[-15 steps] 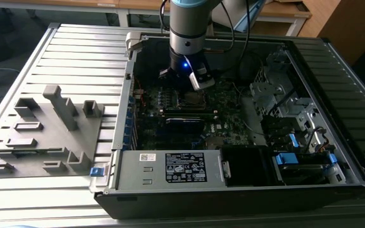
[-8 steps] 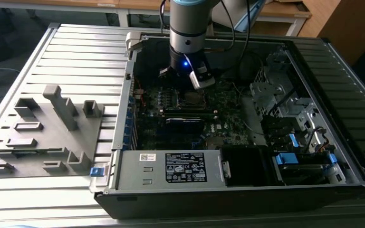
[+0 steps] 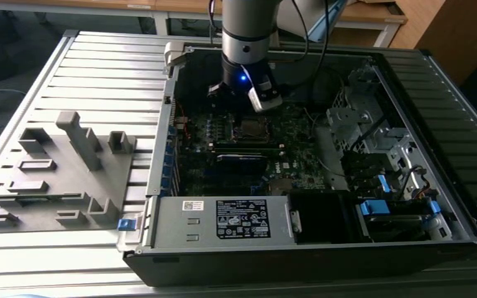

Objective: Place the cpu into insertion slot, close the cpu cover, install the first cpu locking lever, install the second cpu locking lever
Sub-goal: 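Close the cpu cover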

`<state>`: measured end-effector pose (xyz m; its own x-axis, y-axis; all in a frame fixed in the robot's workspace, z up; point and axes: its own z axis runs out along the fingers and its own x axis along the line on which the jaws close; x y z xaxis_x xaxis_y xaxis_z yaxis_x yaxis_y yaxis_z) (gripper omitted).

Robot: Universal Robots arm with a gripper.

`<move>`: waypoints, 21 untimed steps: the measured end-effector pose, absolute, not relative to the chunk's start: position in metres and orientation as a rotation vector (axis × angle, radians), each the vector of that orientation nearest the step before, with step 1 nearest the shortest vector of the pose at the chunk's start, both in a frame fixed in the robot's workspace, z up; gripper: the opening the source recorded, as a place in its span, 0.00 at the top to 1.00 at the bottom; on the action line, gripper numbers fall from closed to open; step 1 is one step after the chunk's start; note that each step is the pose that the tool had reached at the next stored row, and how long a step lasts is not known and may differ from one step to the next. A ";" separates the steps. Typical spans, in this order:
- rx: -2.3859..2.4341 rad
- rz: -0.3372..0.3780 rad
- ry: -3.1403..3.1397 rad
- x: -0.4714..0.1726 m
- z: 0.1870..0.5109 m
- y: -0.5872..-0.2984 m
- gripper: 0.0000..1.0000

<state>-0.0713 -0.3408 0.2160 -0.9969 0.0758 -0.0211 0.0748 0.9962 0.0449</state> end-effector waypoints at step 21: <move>0.118 0.069 3.115 -0.060 0.221 -0.341 0.89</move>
<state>-0.0603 -0.3405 0.2213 -0.9969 0.0759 -0.0220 0.0749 0.9962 0.0450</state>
